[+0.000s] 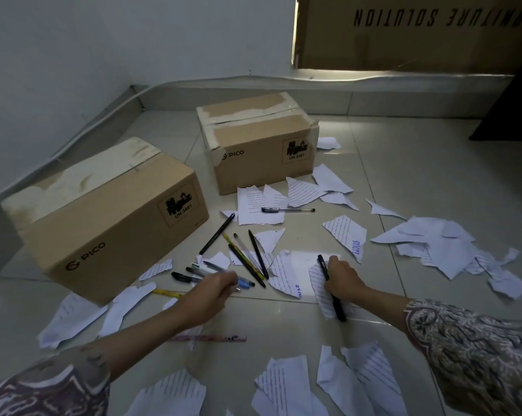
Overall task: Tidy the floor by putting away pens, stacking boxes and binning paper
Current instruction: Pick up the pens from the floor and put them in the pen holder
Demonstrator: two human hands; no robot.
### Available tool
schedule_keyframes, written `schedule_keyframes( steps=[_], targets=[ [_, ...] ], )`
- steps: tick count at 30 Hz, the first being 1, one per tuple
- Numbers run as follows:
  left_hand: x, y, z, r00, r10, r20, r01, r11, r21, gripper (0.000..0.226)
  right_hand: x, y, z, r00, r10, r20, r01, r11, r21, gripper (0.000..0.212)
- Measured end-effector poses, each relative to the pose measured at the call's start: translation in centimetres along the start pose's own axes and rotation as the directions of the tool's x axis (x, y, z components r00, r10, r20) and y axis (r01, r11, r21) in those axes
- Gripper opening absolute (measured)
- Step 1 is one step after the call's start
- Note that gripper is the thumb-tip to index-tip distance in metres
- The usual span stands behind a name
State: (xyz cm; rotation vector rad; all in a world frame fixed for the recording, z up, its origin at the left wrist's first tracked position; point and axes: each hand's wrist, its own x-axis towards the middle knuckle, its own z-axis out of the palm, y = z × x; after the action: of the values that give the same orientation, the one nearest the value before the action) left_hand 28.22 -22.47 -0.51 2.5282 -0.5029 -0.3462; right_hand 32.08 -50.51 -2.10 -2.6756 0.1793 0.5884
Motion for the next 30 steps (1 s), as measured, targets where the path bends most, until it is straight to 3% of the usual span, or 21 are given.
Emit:
schedule_keyframes(
  steps=[4,7,12,15,25,30],
  targets=[
    [1.5,-0.2,-1.3,0.980,-0.180,-0.082,0.159,0.963,-0.216,0.018,0.2,-1.0,-0.4,0.996,-0.033,-0.079,0.043,0.991,0.131,0.028],
    [3.3,-0.7,-1.6,0.919,-0.360,-0.159,0.302,0.905,-0.301,0.017,0.9,-2.2,-1.1,0.989,-0.073,-0.129,0.096,0.979,0.179,0.019],
    [6.9,-1.6,-1.4,0.832,-0.530,-0.162,0.445,0.813,-0.376,0.024,2.6,-3.8,-1.1,0.978,-0.099,-0.182,0.151,0.940,0.304,0.028],
    [8.8,-2.0,-1.2,0.807,-0.568,-0.163,0.485,0.794,-0.365,0.035,3.3,-4.7,-0.8,0.975,-0.126,-0.181,0.178,0.934,0.310,0.025],
    [12.0,-6.0,-3.5,0.710,-0.639,-0.296,0.534,0.763,-0.365,0.018,7.1,-9.5,2.0,0.962,-0.268,-0.056,0.272,0.916,0.295,0.040],
    [12.4,-7.0,-4.3,0.726,-0.604,-0.330,0.491,0.790,-0.366,0.018,7.8,-10.9,3.2,0.959,-0.285,0.001,0.282,0.950,0.131,0.026]
  ],
)
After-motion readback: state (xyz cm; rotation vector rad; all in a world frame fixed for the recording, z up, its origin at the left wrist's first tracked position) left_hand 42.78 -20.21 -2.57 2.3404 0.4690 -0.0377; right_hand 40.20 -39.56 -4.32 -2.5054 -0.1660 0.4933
